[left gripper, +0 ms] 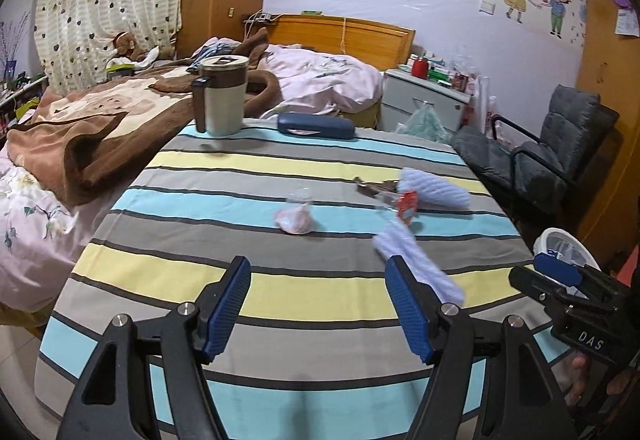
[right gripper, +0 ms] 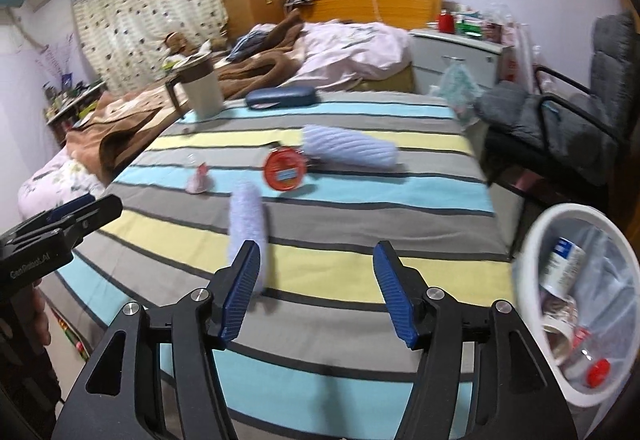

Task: Collect trash
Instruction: 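Grasp the white foam net with right tool while left tool grasps clear cup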

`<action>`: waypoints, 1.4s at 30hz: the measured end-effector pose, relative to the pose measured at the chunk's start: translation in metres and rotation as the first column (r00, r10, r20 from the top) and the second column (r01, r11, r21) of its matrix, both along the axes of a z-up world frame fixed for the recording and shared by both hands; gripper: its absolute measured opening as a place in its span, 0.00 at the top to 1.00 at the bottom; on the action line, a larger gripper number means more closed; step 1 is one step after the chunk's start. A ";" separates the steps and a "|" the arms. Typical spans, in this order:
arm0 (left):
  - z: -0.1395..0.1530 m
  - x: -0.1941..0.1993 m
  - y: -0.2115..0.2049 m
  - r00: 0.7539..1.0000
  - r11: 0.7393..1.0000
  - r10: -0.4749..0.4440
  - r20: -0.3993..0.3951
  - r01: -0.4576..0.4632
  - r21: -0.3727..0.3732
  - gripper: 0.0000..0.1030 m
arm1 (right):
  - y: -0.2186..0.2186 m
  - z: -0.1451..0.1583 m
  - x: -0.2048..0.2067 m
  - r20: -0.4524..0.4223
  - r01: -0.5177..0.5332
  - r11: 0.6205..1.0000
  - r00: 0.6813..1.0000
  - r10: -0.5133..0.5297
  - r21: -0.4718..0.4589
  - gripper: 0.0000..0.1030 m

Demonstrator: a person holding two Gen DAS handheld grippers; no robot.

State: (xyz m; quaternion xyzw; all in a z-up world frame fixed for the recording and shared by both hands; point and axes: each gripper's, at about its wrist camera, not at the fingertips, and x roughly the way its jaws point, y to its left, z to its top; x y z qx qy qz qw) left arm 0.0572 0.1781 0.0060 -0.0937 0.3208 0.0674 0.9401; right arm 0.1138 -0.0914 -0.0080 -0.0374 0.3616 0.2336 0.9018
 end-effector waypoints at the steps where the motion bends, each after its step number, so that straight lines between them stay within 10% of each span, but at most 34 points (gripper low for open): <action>1: -0.001 0.001 0.003 1.000 1.000 0.004 -0.004 -0.004 0.001 0.30 | 0.003 -0.002 0.001 -0.006 -0.009 1.000 1.000 0.009 -0.004 0.40; 23: -0.019 0.043 0.039 0.997 1.000 0.010 -0.071 -0.010 -0.008 0.29 | 0.049 -0.033 0.023 -0.151 -0.128 0.987 0.982 0.113 -0.096 0.40; 32: -0.027 0.065 0.037 0.995 1.000 -0.013 -0.103 0.011 -0.018 0.28 | 0.046 -0.036 0.026 -0.165 -0.123 0.987 0.981 0.105 -0.104 0.71; 42: -0.037 0.096 0.031 0.989 0.999 -0.036 -0.146 0.036 0.000 0.28 | 0.039 -0.031 0.032 -0.152 -0.105 0.991 0.984 0.091 -0.081 0.75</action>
